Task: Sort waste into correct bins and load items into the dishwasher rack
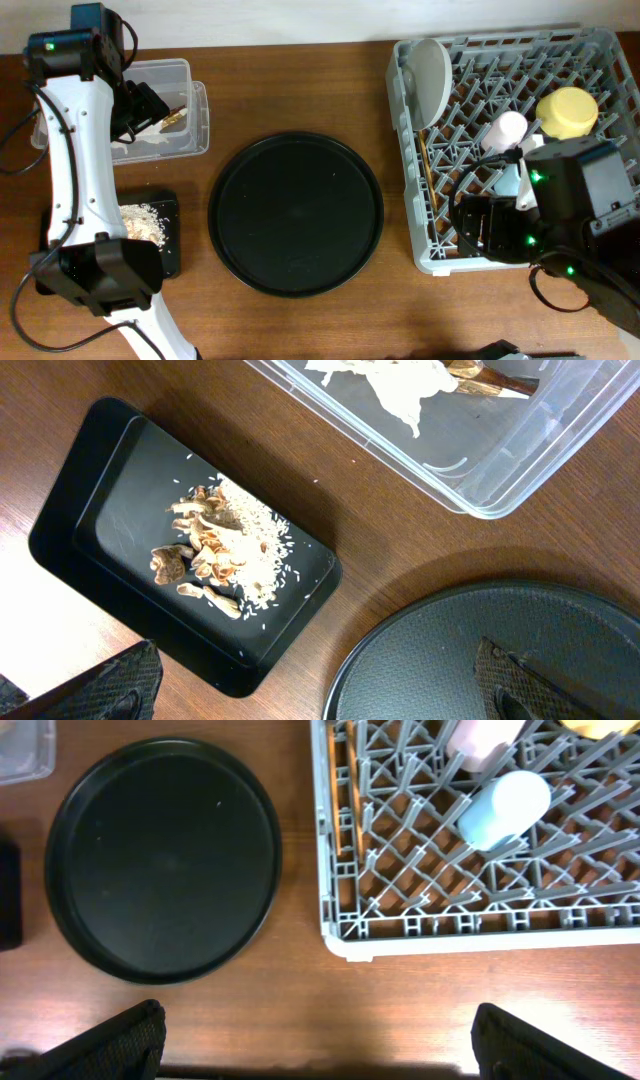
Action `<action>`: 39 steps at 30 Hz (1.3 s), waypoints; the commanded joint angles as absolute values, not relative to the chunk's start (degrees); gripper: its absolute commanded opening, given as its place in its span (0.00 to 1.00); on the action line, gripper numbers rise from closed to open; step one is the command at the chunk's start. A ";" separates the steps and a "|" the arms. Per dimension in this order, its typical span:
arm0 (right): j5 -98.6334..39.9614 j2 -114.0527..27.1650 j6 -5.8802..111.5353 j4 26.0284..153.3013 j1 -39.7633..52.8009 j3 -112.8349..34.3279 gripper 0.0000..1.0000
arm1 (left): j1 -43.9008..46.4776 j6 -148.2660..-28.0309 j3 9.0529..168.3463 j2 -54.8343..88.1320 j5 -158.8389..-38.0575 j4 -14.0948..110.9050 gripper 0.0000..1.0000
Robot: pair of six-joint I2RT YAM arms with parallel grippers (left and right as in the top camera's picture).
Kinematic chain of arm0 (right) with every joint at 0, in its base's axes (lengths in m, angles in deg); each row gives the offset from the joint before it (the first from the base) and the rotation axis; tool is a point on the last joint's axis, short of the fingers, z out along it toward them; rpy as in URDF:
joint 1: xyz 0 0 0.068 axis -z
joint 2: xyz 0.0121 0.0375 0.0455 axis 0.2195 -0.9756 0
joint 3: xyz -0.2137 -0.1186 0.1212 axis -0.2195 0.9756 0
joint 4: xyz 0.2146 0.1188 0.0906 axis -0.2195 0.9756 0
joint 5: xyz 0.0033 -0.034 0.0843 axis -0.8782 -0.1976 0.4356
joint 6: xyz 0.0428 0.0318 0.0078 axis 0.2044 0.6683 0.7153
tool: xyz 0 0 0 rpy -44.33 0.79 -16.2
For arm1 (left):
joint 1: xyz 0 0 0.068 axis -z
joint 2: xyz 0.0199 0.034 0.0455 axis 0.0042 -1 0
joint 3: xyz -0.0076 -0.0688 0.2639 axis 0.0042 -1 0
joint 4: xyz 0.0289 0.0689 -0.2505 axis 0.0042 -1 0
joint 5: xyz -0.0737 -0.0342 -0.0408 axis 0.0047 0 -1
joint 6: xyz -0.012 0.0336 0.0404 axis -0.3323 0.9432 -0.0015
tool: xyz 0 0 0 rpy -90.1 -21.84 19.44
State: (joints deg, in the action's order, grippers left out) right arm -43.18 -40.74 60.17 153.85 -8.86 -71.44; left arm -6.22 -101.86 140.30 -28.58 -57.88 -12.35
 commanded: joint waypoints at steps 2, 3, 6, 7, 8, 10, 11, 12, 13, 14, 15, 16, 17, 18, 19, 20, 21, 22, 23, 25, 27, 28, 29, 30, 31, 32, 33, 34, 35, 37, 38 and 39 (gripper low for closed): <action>-41.59 -41.62 60.19 154.20 -9.43 -70.80 0.98 | -6.31 -101.60 141.07 -27.49 -57.05 -12.43 0.99; -41.56 -41.73 60.17 154.20 -9.43 -70.78 0.99 | -6.31 -101.60 141.07 -27.49 -57.05 -12.43 0.99; -41.56 -41.77 60.17 154.20 -9.45 -70.32 0.98 | -6.31 -101.60 141.07 -27.49 -57.07 -12.43 0.99; -41.63 -41.77 60.15 154.20 -9.43 -69.97 0.98 | -6.31 -101.60 141.07 -27.49 -57.05 -12.43 0.99; -41.91 -41.86 59.93 154.18 -9.43 -68.90 0.98 | -6.31 -101.60 141.07 -27.49 -57.05 -12.43 0.99; -42.31 -40.66 59.95 153.85 -9.38 -65.76 0.98 | -6.31 -101.60 141.07 -27.49 -57.05 -12.41 0.99; -42.37 -39.19 59.67 152.36 -9.36 -62.74 0.99 | -6.31 -101.60 141.07 -27.49 -57.05 -12.43 0.99; -42.29 -36.77 58.10 148.84 -8.97 -58.78 0.98 | -6.31 -101.60 141.07 -27.49 -57.07 -12.43 0.99; -42.00 -34.73 56.74 145.67 -8.40 -55.74 0.98 | -6.31 -101.60 141.07 -27.49 -57.05 -12.43 0.99; -41.11 -31.24 54.66 140.19 -7.02 -50.63 0.98 | -6.31 -101.60 141.07 -27.49 -57.05 -12.41 0.99; -39.88 -27.96 52.65 135.16 -5.54 -45.89 0.98 | -6.31 -101.60 141.07 -27.49 -57.05 -12.43 0.99; -38.85 -23.76 51.12 129.59 -3.70 -39.81 0.98 | -6.31 -101.60 141.07 -27.49 -57.05 -12.43 0.99; -38.85 -20.16 51.12 125.41 -2.34 -34.61 0.98 | -6.31 -101.60 141.07 -27.49 -57.05 -12.43 0.99; -38.83 -16.35 51.12 121.57 -1.01 -29.23 0.98 | -6.31 -101.60 141.07 -27.49 -57.05 -12.43 0.99; -38.88 -12.44 51.12 117.70 0.13 -23.81 0.98 | -6.31 -101.60 141.07 -27.49 -57.05 -12.43 0.99; -38.85 -9.03 51.12 114.51 1.13 -19.48 0.98 | -6.31 -101.60 141.07 -27.49 -57.05 -12.43 0.99; -38.85 -4.20 51.12 109.74 2.60 -13.45 0.98 | -6.31 -101.60 141.07 -27.49 -57.07 -12.43 0.99; -38.85 -0.88 51.12 106.44 3.62 -9.45 0.98 | -6.31 -101.60 141.07 -27.49 -57.05 -12.41 0.99; -38.77 2.64 51.14 103.01 4.74 -5.28 0.98 | -6.31 -101.60 141.07 -27.49 -57.05 -12.43 0.99; -37.96 9.48 51.10 96.58 6.79 2.53 0.98 | -6.31 -101.60 141.07 -27.49 -57.05 -12.41 0.99; -37.78 16.80 51.08 90.20 8.06 10.63 0.98 | -6.31 -101.60 141.07 -27.49 -57.05 -12.43 0.99; -37.59 19.36 51.10 87.21 8.23 13.89 0.98 | -6.31 -101.60 141.07 -27.49 -57.05 -12.41 0.99; -37.11 21.35 50.79 84.28 8.26 16.82 0.98 | -6.31 -101.60 141.07 -27.49 -57.05 -12.43 0.99; -36.23 22.64 50.03 81.79 8.26 19.09 0.98 | -6.31 -101.60 141.07 -27.49 -57.05 -12.43 0.99; -35.12 23.80 49.05 78.75 8.26 21.65 0.98 | -6.31 -101.60 141.07 -27.49 -57.07 -12.41 0.99; -34.29 24.85 48.15 74.73 8.26 24.71 0.98 | -6.31 -101.60 141.07 -27.49 -57.05 -12.43 0.99; -34.33 25.35 48.13 71.95 8.26 26.68 0.98 | -6.31 -101.60 141.07 -27.49 -57.07 -12.41 0.99; -34.37 25.85 48.13 67.78 8.28 29.48 0.98 | -6.31 -101.60 141.07 -27.49 -57.05 -12.43 0.99; -34.40 26.18 48.13 65.13 8.30 31.14 0.98 | -6.31 -101.60 141.07 -27.49 -57.05 -12.43 0.99; -34.33 27.12 48.22 60.52 8.69 34.42 0.98 | -6.31 -101.60 141.07 -27.49 -57.05 -12.43 0.99; -34.59 27.14 48.11 60.63 9.13 34.31 0.99 | -6.31 -101.60 141.07 -27.49 -57.05 -12.43 0.99; -34.64 27.14 47.63 60.45 9.61 34.31 0.98 | -6.31 -101.60 141.07 -27.49 -57.05 -12.43 0.99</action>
State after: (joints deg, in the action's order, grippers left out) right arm -35.14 26.29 48.94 61.52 8.19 33.41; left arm -6.22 -101.89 140.41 -28.58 -57.69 -12.37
